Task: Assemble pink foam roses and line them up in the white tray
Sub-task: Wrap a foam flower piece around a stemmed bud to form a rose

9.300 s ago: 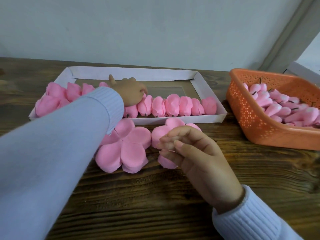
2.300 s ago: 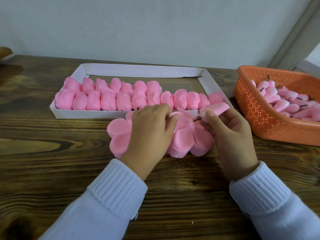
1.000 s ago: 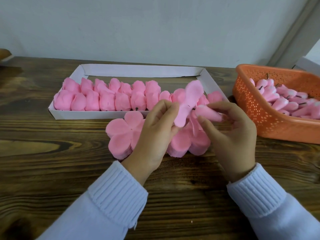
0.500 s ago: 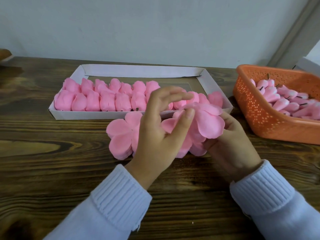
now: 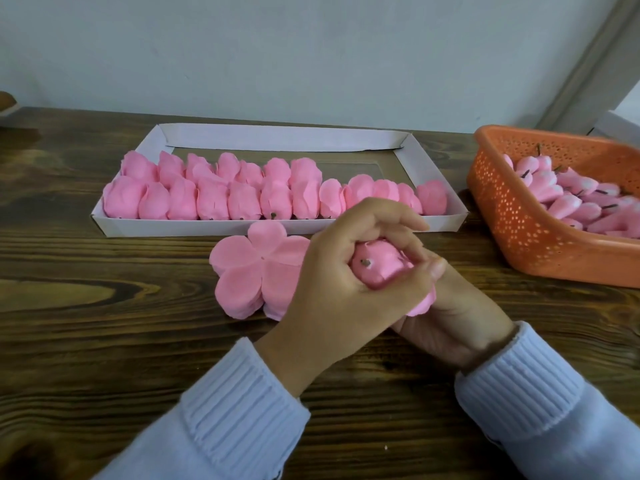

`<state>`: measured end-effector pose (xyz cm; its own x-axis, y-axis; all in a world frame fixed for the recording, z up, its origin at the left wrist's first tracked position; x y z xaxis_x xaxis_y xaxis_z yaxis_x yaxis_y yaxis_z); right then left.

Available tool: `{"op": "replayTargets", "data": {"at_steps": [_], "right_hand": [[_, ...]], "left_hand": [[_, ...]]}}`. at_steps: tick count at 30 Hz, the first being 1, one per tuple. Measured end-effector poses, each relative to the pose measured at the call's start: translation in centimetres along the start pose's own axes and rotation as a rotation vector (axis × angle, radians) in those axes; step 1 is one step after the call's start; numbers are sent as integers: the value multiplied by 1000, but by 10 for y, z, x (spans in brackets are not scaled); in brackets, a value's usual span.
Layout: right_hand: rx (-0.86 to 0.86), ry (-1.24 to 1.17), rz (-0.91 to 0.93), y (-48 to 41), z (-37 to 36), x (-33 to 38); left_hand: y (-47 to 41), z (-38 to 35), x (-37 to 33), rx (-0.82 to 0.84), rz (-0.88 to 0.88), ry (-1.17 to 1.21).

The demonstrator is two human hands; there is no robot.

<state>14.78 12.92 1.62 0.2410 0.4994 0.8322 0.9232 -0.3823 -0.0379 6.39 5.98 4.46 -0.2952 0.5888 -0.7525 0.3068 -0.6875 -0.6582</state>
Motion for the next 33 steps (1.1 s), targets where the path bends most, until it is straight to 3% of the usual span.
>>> {"op": "replayTargets", "data": {"at_steps": [4, 9, 17, 28, 33], "right_hand": [[47, -43, -16, 2, -3, -1], [71, -34, -34, 1, -2, -2], [-90, -135, -133, -1, 4, 1], [63, -237, -100, 2, 8, 2], [-13, -76, -7, 0, 9, 1]], "left_hand": [[2, -2, 2, 49, 35, -29], [3, 0, 6, -12, 51, -105], [1, 11, 14, -216, 69, -158], [3, 9, 21, -139, 104, -137], [5, 8, 24, -169, 133, -204]]}}
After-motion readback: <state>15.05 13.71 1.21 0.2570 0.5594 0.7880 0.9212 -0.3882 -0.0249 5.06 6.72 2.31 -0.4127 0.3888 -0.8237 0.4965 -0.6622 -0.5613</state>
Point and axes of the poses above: each hand's wrist, its own y-axis away from the middle knuckle, its own z-axis out of the back of the hand, x = y × z, the point moved 3 cm from there along -y, towards the middle knuckle
